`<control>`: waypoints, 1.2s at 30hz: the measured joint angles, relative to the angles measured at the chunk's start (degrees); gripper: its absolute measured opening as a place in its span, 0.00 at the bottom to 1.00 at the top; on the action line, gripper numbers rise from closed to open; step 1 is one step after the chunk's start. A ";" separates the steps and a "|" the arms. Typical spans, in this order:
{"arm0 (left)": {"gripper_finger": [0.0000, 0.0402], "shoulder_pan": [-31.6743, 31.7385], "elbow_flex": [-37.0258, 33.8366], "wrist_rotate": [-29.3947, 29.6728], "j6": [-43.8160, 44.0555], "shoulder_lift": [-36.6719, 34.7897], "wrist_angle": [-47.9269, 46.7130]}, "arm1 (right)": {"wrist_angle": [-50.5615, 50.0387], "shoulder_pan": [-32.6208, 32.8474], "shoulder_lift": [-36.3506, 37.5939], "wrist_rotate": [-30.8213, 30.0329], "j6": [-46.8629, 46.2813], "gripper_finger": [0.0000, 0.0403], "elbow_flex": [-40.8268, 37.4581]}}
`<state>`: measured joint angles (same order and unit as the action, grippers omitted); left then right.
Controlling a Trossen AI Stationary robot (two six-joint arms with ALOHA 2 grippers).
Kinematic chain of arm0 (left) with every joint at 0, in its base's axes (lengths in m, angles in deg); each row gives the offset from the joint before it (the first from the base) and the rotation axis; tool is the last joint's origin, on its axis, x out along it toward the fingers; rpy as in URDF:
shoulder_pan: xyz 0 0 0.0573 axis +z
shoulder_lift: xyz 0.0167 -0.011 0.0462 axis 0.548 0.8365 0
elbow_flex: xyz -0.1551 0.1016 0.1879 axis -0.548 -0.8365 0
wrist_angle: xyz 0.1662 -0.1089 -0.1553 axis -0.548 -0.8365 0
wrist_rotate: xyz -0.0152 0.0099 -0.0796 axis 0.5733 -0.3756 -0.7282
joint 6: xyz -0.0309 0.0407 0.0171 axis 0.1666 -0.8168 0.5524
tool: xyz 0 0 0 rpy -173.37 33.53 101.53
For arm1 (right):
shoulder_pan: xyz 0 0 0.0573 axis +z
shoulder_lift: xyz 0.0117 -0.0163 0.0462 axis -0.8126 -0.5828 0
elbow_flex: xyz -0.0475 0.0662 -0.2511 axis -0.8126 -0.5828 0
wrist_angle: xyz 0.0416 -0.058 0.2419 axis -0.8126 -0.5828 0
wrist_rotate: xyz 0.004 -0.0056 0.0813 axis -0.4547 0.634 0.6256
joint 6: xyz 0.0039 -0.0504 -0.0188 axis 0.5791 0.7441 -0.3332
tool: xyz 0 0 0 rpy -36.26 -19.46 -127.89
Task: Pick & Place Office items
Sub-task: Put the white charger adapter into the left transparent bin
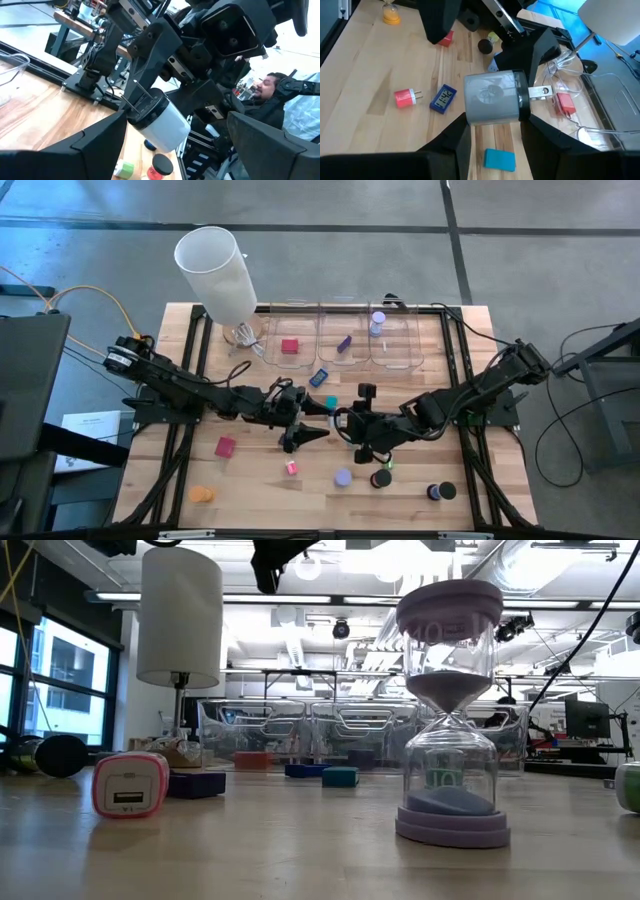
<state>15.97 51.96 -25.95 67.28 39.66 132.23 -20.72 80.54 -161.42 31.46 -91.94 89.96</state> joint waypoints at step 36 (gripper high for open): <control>0.64 3.57 -0.09 1.92 8.42 2.43 -0.06 | 3.81 -4.96 -3.50 1.96 7.29 0.33 0.00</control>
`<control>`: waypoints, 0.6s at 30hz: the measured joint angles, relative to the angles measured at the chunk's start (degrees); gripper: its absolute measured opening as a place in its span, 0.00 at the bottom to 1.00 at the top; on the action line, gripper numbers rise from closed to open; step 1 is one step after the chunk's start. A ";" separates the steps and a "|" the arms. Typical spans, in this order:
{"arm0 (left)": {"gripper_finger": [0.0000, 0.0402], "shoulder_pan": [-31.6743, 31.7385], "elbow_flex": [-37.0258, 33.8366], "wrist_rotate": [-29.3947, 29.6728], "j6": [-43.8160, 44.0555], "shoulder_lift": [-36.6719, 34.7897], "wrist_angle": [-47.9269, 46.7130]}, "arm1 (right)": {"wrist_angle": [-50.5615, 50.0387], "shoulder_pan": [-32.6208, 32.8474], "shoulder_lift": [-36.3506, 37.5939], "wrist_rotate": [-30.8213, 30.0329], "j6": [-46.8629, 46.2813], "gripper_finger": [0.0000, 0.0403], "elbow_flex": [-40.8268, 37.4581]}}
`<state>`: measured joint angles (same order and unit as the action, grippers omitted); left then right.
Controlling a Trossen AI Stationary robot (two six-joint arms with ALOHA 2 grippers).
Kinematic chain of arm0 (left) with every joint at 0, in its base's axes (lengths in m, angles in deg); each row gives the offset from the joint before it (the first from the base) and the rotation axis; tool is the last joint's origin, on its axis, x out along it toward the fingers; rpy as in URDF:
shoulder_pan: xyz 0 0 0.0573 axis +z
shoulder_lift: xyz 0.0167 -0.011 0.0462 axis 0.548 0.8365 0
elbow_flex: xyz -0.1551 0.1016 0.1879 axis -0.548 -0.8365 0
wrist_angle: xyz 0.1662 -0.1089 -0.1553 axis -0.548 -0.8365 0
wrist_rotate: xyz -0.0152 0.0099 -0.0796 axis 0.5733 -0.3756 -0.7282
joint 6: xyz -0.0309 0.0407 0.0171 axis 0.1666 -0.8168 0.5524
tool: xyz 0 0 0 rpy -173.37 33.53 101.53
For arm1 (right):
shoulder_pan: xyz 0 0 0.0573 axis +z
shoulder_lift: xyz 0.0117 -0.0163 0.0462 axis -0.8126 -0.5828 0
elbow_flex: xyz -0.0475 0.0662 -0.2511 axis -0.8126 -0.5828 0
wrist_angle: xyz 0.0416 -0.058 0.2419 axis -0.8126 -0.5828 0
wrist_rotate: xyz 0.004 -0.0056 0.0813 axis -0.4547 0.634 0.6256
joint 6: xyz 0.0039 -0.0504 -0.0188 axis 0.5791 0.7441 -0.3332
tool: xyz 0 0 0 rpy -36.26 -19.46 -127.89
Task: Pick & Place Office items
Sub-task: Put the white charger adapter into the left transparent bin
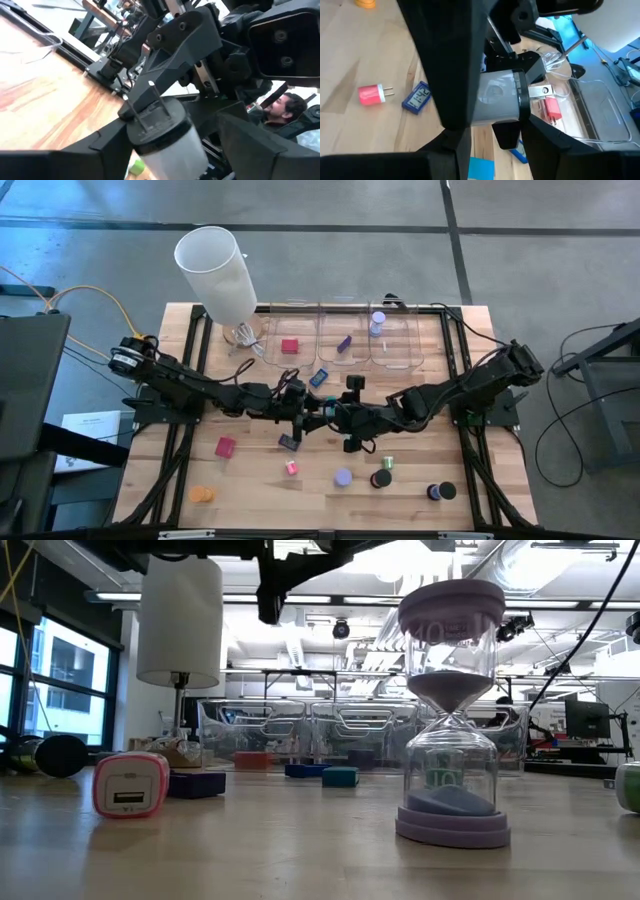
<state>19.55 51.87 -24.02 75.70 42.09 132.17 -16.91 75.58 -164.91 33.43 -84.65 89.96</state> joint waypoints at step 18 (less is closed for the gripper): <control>0.31 0.41 0.00 -3.41 0.52 0.30 0.23 | -0.77 2.38 -0.21 1.29 -2.79 0.48 0.02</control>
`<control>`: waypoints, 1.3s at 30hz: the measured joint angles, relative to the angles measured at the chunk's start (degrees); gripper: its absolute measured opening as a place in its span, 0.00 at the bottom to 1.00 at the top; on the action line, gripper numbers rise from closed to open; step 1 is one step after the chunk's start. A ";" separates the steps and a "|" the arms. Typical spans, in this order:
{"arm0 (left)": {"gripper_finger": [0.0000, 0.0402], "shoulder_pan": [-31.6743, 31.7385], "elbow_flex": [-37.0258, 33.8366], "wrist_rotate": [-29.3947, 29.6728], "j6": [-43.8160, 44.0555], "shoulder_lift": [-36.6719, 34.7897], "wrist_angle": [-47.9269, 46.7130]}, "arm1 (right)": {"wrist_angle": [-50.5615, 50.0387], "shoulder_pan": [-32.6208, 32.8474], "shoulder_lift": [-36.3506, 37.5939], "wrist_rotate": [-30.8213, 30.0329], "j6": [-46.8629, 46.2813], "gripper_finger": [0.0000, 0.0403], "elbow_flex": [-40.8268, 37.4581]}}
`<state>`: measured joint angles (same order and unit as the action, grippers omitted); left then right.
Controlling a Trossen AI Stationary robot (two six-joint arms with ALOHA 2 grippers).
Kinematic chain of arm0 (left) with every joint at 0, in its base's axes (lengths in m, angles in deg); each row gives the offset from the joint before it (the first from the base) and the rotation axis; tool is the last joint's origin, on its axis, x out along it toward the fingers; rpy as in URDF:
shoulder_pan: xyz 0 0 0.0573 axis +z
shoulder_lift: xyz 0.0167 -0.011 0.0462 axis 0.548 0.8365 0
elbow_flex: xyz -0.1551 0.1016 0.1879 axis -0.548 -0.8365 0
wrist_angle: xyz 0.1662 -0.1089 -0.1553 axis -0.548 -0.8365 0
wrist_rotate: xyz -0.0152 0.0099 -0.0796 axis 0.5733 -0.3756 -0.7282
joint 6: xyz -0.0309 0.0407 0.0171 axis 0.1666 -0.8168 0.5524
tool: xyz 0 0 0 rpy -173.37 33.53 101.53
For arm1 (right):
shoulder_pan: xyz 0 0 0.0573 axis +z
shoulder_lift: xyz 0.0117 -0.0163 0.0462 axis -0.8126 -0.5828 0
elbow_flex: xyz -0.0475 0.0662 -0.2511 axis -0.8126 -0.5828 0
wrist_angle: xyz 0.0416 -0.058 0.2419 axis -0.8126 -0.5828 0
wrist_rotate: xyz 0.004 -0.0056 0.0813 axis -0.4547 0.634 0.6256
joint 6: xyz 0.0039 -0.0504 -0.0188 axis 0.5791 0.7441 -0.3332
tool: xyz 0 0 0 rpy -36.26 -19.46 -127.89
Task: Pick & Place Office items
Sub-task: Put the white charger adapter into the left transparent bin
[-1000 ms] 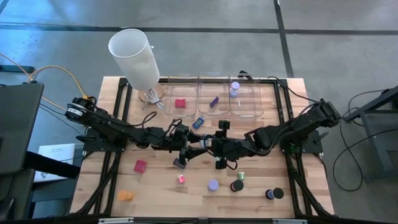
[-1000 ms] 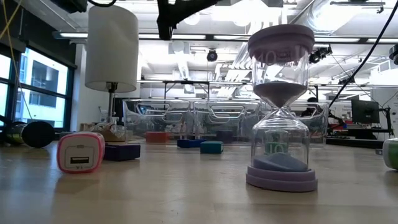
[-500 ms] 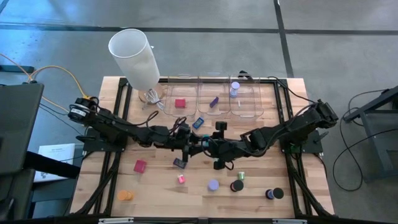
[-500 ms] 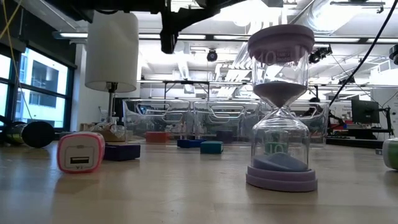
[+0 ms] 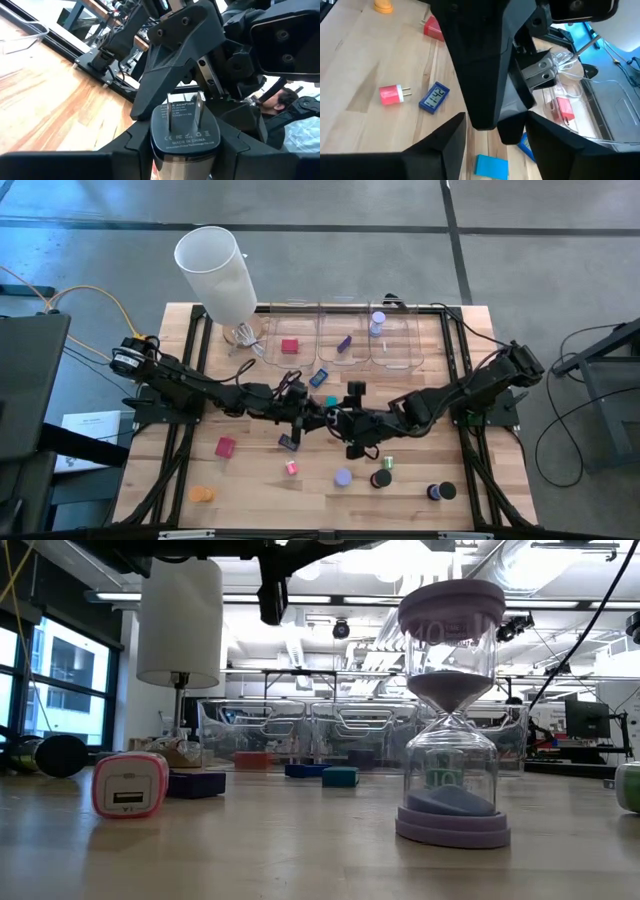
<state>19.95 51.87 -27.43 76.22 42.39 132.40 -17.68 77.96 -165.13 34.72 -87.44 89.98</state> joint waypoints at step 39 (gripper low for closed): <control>0.31 29.34 1.83 2.38 -18.77 -12.23 -50.88 | -24.63 7.03 1.77 -18.02 -39.54 0.32 -0.18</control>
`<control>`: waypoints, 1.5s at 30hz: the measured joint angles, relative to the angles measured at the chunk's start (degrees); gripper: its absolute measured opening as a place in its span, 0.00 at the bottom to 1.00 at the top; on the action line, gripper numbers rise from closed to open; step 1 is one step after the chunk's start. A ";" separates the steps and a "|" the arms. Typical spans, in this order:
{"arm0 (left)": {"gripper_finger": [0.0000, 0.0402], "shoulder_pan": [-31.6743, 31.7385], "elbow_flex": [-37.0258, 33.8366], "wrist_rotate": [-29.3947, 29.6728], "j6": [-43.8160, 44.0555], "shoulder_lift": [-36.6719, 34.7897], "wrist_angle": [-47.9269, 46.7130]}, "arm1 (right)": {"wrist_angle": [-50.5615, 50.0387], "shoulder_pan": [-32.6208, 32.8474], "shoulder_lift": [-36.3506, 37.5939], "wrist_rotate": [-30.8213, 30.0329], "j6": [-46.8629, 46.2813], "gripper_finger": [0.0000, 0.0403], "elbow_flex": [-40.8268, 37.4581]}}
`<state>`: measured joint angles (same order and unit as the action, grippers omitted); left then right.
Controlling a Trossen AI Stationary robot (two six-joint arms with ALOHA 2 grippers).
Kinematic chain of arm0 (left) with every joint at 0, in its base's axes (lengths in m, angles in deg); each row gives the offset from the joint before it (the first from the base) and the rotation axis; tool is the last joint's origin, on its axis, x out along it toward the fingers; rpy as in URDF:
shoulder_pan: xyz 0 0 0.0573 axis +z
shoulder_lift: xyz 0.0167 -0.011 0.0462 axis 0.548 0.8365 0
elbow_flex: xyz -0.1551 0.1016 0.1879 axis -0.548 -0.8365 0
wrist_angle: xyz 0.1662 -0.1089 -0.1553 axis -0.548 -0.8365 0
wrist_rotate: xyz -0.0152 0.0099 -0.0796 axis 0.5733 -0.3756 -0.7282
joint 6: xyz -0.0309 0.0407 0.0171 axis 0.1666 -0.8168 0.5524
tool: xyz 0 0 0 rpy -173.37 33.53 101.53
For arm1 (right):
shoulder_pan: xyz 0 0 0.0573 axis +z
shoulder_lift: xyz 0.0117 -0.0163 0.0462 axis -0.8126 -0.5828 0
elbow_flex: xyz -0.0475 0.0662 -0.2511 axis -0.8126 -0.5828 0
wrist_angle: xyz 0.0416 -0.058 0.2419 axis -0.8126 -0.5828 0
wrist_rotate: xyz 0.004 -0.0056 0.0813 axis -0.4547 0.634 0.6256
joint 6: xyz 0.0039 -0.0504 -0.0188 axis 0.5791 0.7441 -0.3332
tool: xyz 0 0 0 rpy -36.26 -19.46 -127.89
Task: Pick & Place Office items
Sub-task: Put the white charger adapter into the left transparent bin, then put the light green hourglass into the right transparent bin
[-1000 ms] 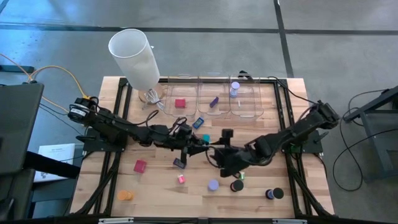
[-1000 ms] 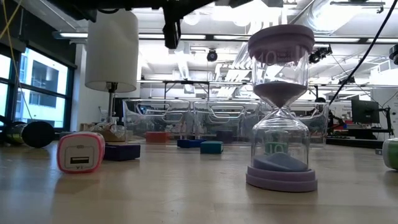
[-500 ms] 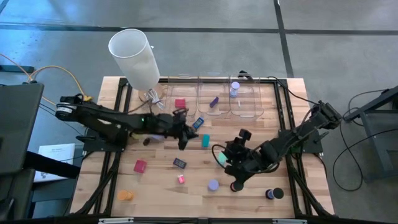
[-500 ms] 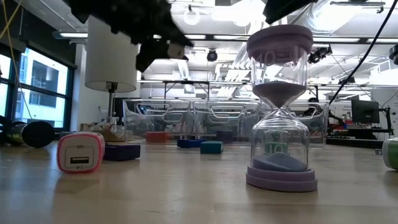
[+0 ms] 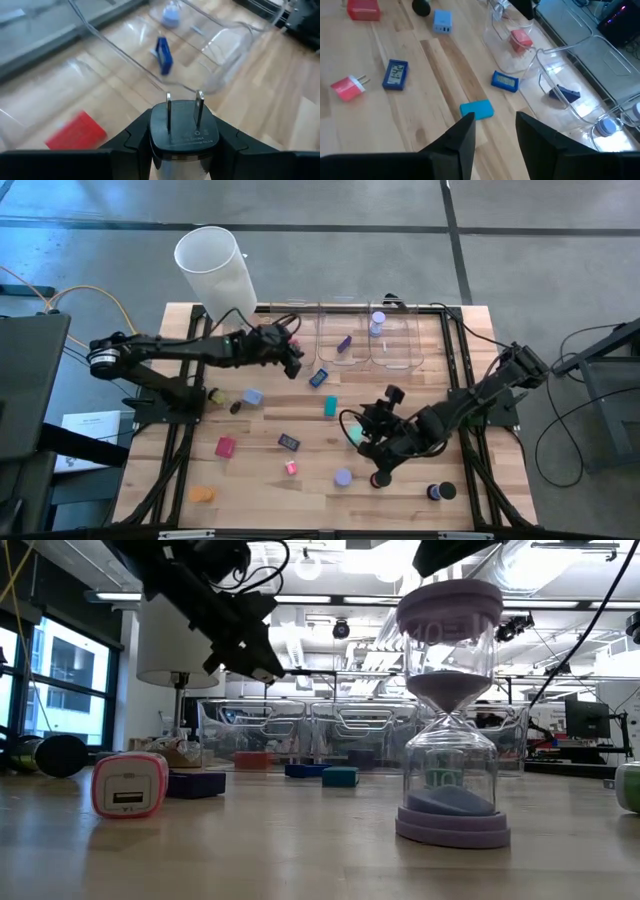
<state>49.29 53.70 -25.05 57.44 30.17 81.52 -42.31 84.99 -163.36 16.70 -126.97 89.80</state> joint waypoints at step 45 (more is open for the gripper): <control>0.44 -23.92 0.79 -1.03 -6.93 -14.73 -3.39 | 5.70 -0.82 0.02 1.66 0.01 0.30 -5.42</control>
<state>25.37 54.50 -26.08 50.51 15.44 78.13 -36.60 84.17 -163.34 18.35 -126.96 84.38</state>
